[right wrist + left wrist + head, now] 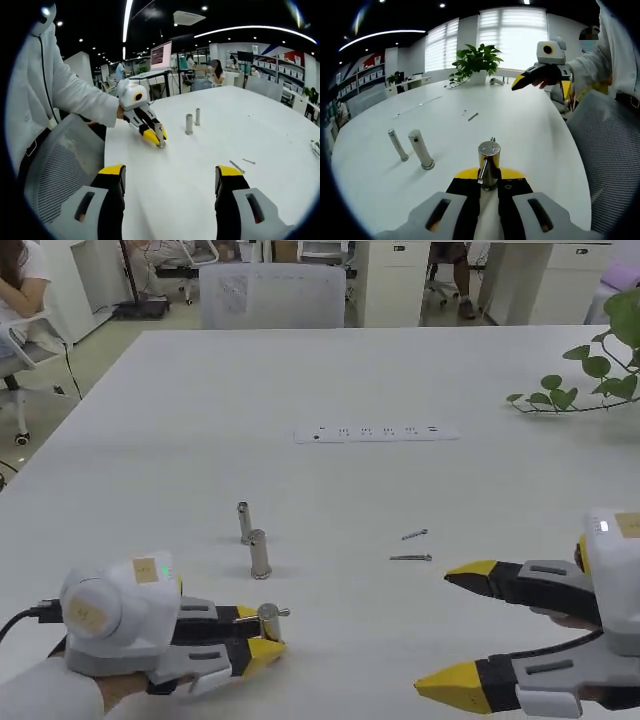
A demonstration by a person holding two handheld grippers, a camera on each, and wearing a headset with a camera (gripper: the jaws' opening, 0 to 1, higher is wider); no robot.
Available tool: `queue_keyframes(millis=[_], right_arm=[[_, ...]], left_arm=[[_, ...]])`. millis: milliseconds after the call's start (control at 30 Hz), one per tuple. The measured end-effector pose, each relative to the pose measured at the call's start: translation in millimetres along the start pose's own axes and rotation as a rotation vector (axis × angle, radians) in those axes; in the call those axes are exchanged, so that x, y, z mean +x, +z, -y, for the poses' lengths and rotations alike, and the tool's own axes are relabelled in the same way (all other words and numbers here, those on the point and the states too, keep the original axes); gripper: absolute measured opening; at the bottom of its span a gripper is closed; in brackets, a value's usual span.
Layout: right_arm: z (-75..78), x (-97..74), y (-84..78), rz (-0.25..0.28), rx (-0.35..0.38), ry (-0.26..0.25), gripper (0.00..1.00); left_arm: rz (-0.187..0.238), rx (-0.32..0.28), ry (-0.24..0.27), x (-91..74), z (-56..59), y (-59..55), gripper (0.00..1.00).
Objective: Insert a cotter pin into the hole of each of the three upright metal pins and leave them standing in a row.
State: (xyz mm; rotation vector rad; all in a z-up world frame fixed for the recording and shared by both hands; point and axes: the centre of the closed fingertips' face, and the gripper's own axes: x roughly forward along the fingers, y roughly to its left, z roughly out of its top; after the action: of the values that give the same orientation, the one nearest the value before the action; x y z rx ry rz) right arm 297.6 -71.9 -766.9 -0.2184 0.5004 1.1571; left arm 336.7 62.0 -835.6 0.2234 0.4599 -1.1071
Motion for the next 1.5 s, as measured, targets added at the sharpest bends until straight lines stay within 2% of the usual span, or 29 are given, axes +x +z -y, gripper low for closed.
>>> queue_keyframes(millis=[300, 433, 600, 800, 867, 967, 1367, 1400, 1433, 1467, 1500], right_arm=[[0.7, -1.3, -1.5, -0.015, 0.004, -0.005, 0.75], [1.3, -1.7, -1.9, -0.018, 0.004, -0.006, 0.75], [2.6, -2.5, -1.5, -0.022, 0.006, -0.012, 0.75], [3.0, -3.4, -3.8, -0.033, 0.011, -0.013, 0.74], [3.4, -3.4, -4.7, -0.039, 0.011, -0.013, 0.74], [3.9, -3.2, -3.4, -0.042, 0.007, -0.011, 0.74], [2.5, 0.3, -2.6, -0.056, -0.006, -0.004, 0.74], [2.5, 0.3, -2.5, -0.056, -0.008, -0.004, 0.74], [2.6, 0.2, -2.4, -0.056, -0.008, -0.004, 0.74], [2.8, 0.0, -2.3, -0.056, -0.009, -0.004, 0.74], [2.9, -0.1, -2.1, -0.055, -0.009, -0.004, 0.74]], left_arm=[[-0.012, 0.004, 0.021, -20.8, -26.5, -5.9, 0.09], [-0.023, 0.011, -0.023, -24.6, -27.4, -5.4, 0.09], [-0.045, 0.028, -0.045, -23.6, -31.1, -12.0, 0.09], [-0.064, 0.064, -0.087, -20.9, -29.7, -22.4, 0.09], [-0.043, 0.070, -0.098, -20.8, -29.3, -20.8, 0.09], [-0.036, 0.088, -0.114, -21.4, -28.4, -20.6, 0.10], [-0.041, 0.109, -0.130, -23.1, -29.0, -21.8, 0.12], [-0.044, 0.111, -0.121, -23.0, -30.7, -21.6, 0.13], [-0.034, 0.097, -0.111, -23.4, -32.4, -19.6, 0.21], [-0.020, 0.081, -0.111, -24.0, -33.0, -16.9, 0.23], [-0.024, 0.088, -0.114, -25.5, -33.2, -16.5, 0.21]])
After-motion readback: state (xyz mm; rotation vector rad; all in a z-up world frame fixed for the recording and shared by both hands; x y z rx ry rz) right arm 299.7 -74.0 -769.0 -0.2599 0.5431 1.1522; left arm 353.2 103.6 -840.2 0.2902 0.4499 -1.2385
